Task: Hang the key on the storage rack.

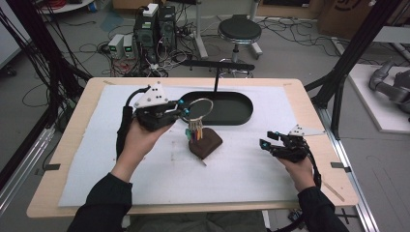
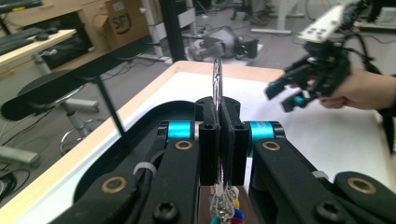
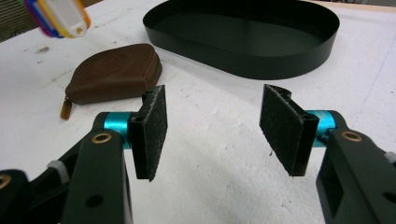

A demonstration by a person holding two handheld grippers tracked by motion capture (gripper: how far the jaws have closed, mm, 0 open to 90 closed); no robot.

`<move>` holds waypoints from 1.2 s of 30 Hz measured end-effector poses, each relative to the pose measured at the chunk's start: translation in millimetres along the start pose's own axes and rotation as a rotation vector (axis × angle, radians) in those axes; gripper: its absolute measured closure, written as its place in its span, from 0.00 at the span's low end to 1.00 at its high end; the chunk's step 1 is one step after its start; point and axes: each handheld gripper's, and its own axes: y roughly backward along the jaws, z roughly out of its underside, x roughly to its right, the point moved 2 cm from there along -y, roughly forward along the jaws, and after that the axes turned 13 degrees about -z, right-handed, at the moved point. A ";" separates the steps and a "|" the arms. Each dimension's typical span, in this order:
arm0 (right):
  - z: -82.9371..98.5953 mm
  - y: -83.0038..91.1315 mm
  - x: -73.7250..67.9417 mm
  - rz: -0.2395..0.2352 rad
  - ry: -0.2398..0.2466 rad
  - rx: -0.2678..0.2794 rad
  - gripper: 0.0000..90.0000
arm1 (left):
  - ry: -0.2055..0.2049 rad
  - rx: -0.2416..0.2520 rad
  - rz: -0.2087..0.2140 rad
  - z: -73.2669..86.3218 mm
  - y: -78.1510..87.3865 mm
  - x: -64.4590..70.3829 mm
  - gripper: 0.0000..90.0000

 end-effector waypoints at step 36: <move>1.4 4.6 6.6 0.028 -0.019 0.010 0.48 | 0.079 -0.105 -0.214 2.9 -93.4 -87.6 0.96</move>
